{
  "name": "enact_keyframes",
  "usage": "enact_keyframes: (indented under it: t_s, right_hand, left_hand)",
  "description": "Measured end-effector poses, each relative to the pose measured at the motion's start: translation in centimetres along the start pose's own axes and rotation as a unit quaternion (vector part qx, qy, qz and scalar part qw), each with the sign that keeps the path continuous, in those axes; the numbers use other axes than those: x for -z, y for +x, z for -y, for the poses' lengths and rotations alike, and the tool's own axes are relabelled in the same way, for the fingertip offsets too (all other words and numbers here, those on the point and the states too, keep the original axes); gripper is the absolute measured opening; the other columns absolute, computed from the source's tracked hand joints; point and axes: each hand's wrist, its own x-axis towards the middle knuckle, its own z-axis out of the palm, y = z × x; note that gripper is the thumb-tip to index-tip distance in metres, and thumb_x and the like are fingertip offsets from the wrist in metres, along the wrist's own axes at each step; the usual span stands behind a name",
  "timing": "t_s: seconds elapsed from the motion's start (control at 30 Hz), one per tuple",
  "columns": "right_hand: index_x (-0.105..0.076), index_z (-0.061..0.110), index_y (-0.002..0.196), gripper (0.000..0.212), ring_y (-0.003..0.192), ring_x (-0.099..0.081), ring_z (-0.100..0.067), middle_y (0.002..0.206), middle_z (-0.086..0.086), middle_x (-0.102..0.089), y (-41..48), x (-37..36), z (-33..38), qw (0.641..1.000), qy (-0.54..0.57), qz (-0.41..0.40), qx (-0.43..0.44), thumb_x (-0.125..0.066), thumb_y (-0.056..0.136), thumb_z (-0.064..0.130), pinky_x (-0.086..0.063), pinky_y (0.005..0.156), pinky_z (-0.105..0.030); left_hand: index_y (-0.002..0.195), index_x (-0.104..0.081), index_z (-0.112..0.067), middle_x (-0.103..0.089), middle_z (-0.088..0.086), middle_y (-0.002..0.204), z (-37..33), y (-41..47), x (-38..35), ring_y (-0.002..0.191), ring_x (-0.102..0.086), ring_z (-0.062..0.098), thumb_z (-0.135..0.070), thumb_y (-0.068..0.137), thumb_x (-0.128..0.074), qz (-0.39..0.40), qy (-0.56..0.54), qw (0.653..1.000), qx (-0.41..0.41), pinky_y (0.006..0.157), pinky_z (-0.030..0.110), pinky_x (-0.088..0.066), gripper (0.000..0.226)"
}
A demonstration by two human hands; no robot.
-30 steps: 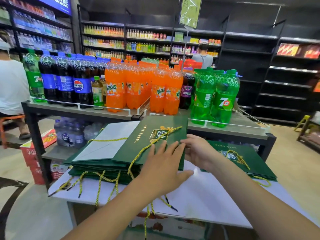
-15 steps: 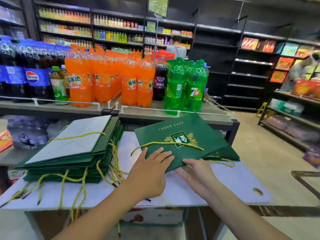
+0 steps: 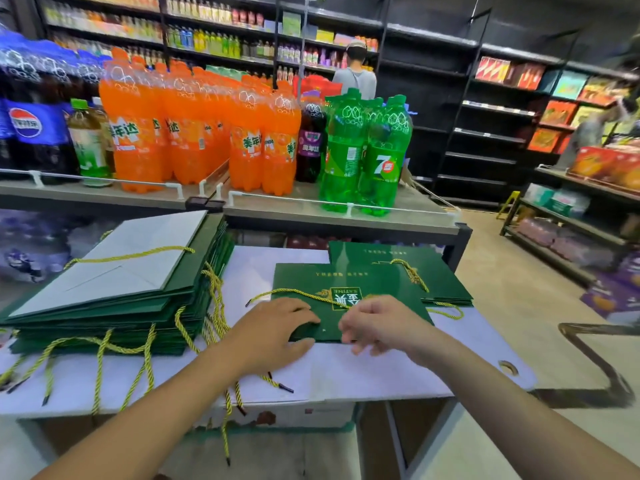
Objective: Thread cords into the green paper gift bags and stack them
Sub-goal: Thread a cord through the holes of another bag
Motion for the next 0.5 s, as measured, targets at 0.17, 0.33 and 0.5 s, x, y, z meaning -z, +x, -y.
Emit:
enact_keyframes:
  t_s: [0.17,0.33,0.5]
  right_hand:
    - [-0.069,0.033,0.121,0.028,0.106,-0.06,-0.016,0.113,0.008,-0.066,6.7,-1.1,-1.1,0.909,-0.363,-0.165,0.12,-0.062,0.097,0.044,-0.055,0.087,-0.037]
    - [-0.071,0.032,0.102,0.014,0.093,-0.06,-0.016,0.096,0.01,-0.063,7.0,-0.7,-2.1,0.89,-0.402,-0.166,0.139,-0.06,0.1,0.04,-0.054,0.077,-0.036]
    - [-0.063,0.029,0.084,0.011,0.089,-0.058,-0.016,0.09,0.01,-0.059,3.1,4.6,-3.8,0.857,-0.495,-0.139,0.04,-0.057,0.089,0.036,-0.052,0.079,-0.035]
  left_hand:
    - [0.141,-0.056,-0.037,-0.047,-0.015,0.148,0.2,0.0,-0.7,0.135,-0.041,0.008,-0.051,0.101,-0.053,-0.035,-0.048,0.998,0.004,0.113,0.026,-0.032,0.042]
    - [0.138,-0.057,-0.043,-0.046,-0.022,0.149,0.2,-0.2,-0.8,0.135,-0.042,0.003,-0.055,0.099,-0.055,-0.049,-0.058,0.997,0.02,0.109,0.024,-0.036,0.041]
    - [0.138,-0.059,-0.04,-0.049,-0.02,0.146,0.1,-0.3,-0.7,0.133,-0.046,0.005,-0.053,0.099,-0.056,-0.064,-0.066,0.996,0.015,0.106,0.022,-0.037,0.041]
